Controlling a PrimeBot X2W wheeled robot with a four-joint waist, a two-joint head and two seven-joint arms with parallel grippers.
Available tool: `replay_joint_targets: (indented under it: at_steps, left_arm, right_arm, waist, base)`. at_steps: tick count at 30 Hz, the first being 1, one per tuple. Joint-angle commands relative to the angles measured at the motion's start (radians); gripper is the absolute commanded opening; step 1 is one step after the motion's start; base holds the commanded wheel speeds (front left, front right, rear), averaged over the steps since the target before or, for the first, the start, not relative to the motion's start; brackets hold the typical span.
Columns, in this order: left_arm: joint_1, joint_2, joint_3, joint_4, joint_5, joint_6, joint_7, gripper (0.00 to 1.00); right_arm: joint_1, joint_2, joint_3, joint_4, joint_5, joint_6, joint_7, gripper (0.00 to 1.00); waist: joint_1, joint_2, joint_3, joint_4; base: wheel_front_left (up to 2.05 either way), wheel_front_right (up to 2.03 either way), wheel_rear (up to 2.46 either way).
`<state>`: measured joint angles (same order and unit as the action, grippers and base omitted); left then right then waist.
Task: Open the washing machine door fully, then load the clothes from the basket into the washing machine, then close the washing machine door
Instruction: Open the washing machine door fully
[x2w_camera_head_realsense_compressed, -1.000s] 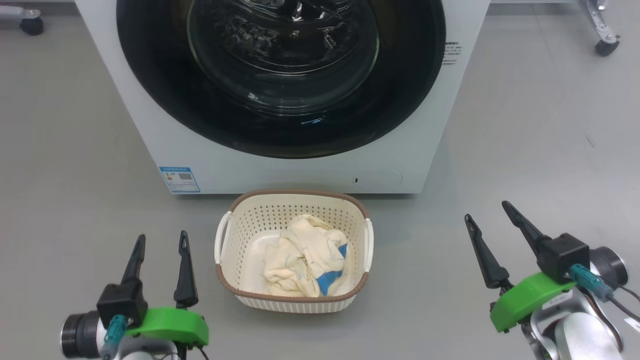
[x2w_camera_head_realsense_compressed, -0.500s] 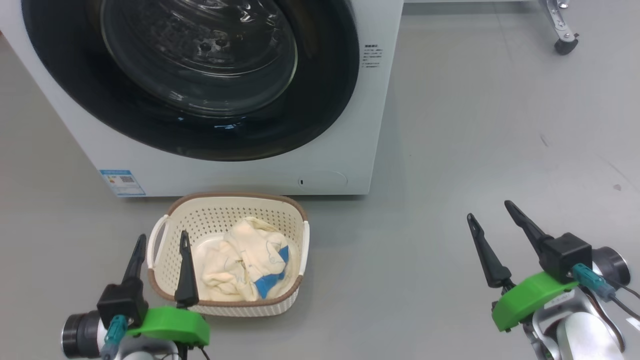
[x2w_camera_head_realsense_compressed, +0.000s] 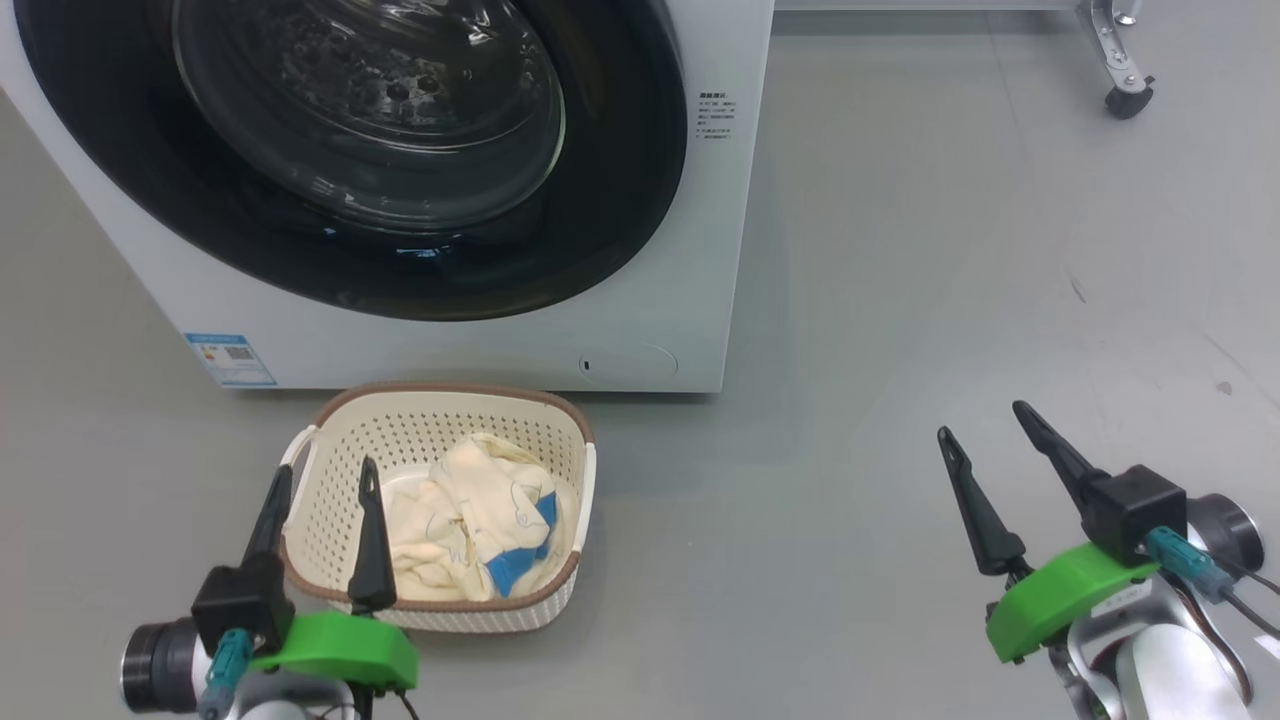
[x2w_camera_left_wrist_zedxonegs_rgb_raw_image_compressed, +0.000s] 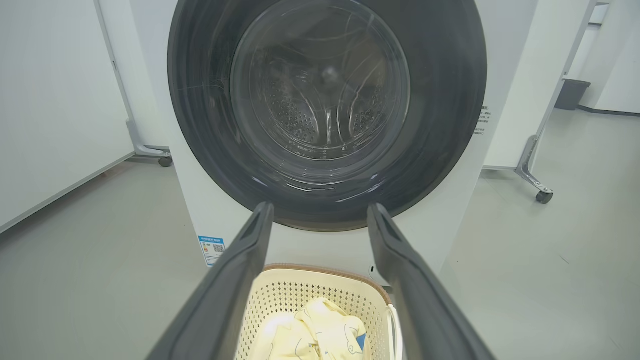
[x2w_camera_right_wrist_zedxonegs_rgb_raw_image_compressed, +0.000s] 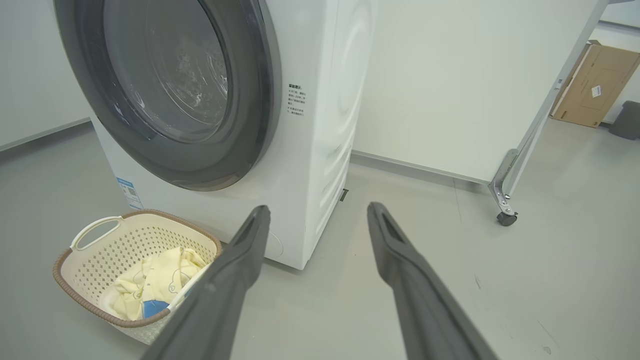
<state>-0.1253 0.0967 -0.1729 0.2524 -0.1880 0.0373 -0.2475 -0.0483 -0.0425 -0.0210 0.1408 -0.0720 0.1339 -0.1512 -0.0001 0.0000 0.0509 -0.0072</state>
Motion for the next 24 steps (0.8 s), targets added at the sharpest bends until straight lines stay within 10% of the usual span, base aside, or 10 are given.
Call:
replay_joint_targets:
  at_steps: [1,24]
  left_arm:
    - [-0.041,0.022,0.032,-0.031,-0.003,0.005,-0.013,1.00]
    - [-0.043,0.028,0.019,-0.032,-0.011,0.015,-0.014,1.00]
  right_arm:
    - [-0.048,-0.008,0.021,-0.029,-0.001,-0.003,-0.013,1.00]
    - [-0.045,-0.008,0.021,-0.033,-0.007,-0.003,-0.014,1.00]
  waist:
    - [0.0001,0.0000,-0.001,-0.001]
    - [0.0001,0.0000,0.007,-0.002]
  base:
    - [0.00,0.00,0.00]
    - [0.00,0.00,0.00]
